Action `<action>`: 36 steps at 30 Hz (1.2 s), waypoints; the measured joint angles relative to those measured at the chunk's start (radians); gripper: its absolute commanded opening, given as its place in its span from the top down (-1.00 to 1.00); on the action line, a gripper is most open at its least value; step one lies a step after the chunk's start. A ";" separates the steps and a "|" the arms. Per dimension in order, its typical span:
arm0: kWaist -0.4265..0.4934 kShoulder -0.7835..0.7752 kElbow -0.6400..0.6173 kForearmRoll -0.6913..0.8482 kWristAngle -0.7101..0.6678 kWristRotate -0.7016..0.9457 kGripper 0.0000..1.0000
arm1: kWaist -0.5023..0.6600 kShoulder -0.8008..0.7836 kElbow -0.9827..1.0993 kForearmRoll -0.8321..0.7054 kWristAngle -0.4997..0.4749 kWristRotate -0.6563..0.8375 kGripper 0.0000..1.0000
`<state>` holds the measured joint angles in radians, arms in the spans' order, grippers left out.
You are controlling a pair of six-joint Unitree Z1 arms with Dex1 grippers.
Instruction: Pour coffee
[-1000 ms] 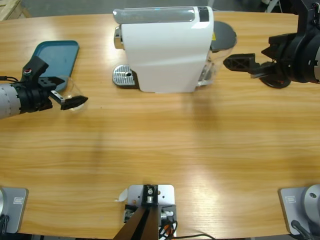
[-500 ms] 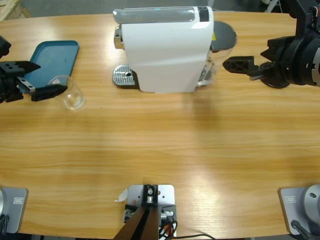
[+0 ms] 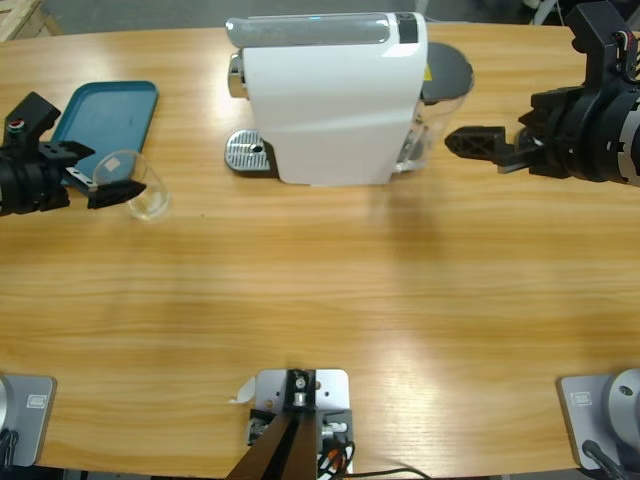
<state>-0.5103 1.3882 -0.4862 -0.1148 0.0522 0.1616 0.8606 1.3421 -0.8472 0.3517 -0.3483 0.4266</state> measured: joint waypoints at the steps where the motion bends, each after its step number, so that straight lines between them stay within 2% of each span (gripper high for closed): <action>1: 0.000 0.006 0.003 -0.007 -0.004 0.000 -1.00 | 0.000 0.001 0.000 0.000 0.000 0.000 -1.00; 12: 0.001 0.079 0.018 -0.086 -0.026 0.000 -0.98 | 0.000 0.018 0.000 -0.022 0.012 0.000 -1.00; 15: 0.002 0.105 0.030 -0.119 -0.035 0.000 -0.70 | 0.000 0.018 0.000 -0.022 0.012 0.000 -1.00; 16: 0.002 0.115 0.033 -0.126 -0.036 0.000 -0.47 | 0.000 0.018 0.000 -0.022 0.012 0.000 -1.00; 22: 0.004 0.133 0.039 -0.150 -0.040 0.000 0.43 | 0.000 0.018 0.000 -0.023 0.012 0.000 -1.00; 25: 0.004 0.133 0.042 -0.155 -0.046 0.000 0.52 | 0.000 0.018 0.000 -0.025 0.012 0.000 -1.00; 26: 0.004 0.133 0.042 -0.157 -0.048 0.000 0.83 | 0.000 0.018 0.000 -0.025 0.012 0.000 -1.00; 27: 0.004 0.133 0.042 -0.158 -0.050 0.000 1.00 | 0.000 0.018 0.000 -0.025 0.012 0.000 -1.00; 36: 0.001 0.133 0.042 -0.160 -0.070 -0.001 1.00 | 0.000 0.019 0.000 -0.025 0.012 0.000 -1.00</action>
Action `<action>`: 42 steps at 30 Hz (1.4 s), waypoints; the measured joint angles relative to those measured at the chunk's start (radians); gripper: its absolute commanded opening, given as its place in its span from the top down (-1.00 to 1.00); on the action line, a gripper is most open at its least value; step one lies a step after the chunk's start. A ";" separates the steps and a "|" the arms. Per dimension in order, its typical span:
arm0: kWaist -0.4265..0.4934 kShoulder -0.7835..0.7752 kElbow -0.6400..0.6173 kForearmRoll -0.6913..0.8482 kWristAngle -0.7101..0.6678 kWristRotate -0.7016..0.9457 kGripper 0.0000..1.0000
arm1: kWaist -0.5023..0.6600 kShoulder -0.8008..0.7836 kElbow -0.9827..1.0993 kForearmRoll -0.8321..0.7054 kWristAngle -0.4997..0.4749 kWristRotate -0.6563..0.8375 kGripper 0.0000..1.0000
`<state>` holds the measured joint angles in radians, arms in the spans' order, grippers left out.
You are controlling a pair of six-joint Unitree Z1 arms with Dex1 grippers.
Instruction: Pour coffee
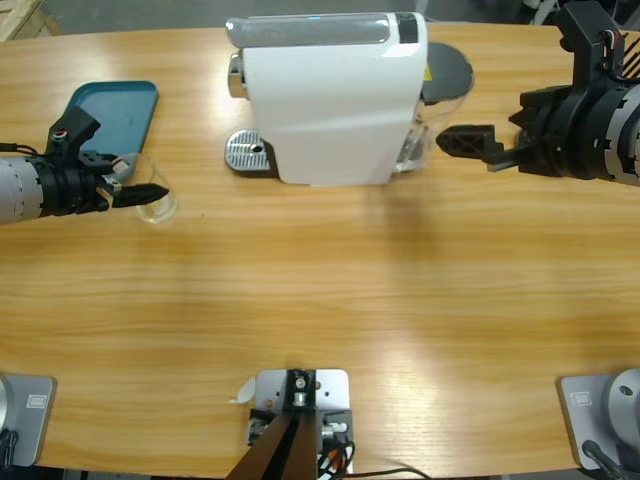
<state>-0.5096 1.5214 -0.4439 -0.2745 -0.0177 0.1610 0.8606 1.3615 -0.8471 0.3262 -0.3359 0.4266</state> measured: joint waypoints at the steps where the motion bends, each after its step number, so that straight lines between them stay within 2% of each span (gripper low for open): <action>1: -0.006 0.000 -0.001 0.001 0.000 0.000 1.00 | 0.000 0.000 0.001 0.000 0.000 0.000 -1.00; 5: -0.033 -0.003 -0.032 0.015 -0.030 0.052 1.00 | 0.000 0.000 0.011 -0.001 0.000 0.000 -1.00; 9: -0.025 -0.032 -0.096 0.044 -0.146 0.180 1.00 | 0.000 0.000 0.014 -0.010 0.000 0.000 -1.00; 13: 0.074 -0.066 -0.167 0.113 -0.390 0.387 1.00 | 0.000 0.000 0.018 -0.017 0.000 0.000 -1.00; 16: 0.129 -0.044 -0.208 0.134 -0.477 0.467 1.00 | -0.003 -0.001 0.029 -0.017 0.000 0.001 -1.00; 28: 0.177 0.200 -0.379 0.161 -0.530 0.584 1.00 | -0.096 -0.002 0.042 -0.017 0.024 -0.009 -1.00; 42: 0.152 0.320 -0.468 0.162 -0.539 0.589 1.00 | -0.120 0.001 0.042 -0.022 0.048 -0.017 -1.00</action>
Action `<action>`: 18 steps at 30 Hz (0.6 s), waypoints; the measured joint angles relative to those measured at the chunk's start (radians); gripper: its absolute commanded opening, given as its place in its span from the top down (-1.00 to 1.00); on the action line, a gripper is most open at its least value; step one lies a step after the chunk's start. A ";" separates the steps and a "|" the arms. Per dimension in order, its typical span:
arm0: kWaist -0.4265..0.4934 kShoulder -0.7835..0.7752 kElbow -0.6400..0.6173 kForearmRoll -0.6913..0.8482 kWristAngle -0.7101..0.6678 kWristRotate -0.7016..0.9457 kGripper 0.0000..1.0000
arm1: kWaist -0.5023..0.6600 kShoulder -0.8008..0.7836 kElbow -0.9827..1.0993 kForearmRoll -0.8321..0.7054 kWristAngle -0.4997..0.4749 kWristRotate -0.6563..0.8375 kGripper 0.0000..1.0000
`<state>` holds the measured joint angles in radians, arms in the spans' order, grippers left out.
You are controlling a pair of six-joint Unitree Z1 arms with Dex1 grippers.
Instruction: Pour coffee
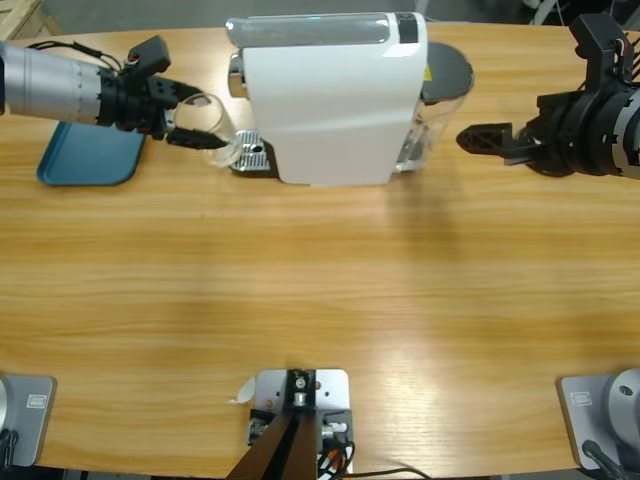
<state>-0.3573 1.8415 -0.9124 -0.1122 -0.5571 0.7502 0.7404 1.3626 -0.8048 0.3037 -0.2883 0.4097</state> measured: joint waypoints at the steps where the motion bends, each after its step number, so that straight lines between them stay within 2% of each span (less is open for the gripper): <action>1: -0.005 0.005 -0.009 0.000 0.000 0.000 1.00 | -0.001 0.002 0.000 0.000 0.001 0.000 -1.00; 17: -0.062 0.056 -0.059 0.001 -0.013 0.000 1.00 | -0.003 0.014 0.000 -0.006 0.002 0.000 -1.00; 18: -0.062 0.056 -0.059 0.001 -0.015 0.000 0.84 | -0.003 0.014 0.000 -0.006 0.002 0.000 -1.00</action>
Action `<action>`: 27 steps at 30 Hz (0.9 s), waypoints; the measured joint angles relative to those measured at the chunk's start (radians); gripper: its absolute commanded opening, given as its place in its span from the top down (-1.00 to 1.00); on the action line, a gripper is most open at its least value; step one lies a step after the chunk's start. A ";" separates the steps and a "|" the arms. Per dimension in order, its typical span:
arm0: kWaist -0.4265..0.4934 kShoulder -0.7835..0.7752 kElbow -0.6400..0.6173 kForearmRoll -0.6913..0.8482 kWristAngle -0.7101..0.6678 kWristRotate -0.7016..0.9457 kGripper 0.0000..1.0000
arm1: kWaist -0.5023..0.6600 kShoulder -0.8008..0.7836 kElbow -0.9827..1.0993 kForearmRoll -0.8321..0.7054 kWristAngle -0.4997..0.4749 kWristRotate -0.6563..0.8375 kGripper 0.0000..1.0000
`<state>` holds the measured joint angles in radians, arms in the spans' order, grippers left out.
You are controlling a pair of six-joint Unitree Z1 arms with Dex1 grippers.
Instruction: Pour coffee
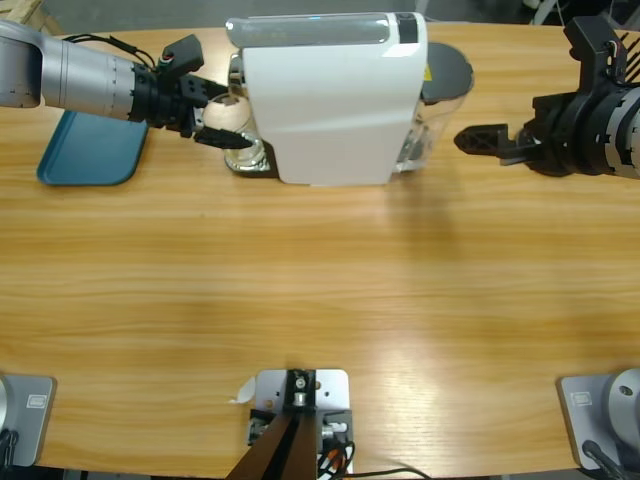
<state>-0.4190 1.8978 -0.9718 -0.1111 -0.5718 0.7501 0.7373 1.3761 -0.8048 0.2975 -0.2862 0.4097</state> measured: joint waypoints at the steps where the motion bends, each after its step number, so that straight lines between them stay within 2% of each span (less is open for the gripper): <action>1: 0.000 0.001 -0.001 0.000 -0.002 0.000 0.36 | 0.000 0.000 0.000 0.000 0.000 0.000 -1.00; 4: 0.000 0.005 -0.008 0.007 -0.009 -0.001 -0.47 | 0.000 0.000 0.000 0.000 0.000 0.000 -1.00; 9: 0.000 0.008 -0.025 0.033 -0.010 -0.002 -0.52 | 0.000 0.000 0.000 0.000 0.000 -0.002 -1.00; 11: -0.001 0.008 -0.026 0.036 -0.010 -0.005 -0.66 | 0.000 0.000 0.000 0.000 0.002 -0.002 -1.00; 13: -0.001 0.008 -0.027 0.037 -0.010 -0.011 -0.95 | 0.000 0.000 0.000 0.000 0.004 -0.002 -1.00; 27: 0.001 0.008 -0.041 0.038 -0.013 -0.055 -0.98 | 0.000 0.000 0.000 0.000 0.010 -0.002 -1.00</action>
<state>-0.4177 1.9060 -1.0133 -0.0729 -0.5852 0.6951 0.7373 1.3762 -0.8051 0.2973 -0.2766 0.4072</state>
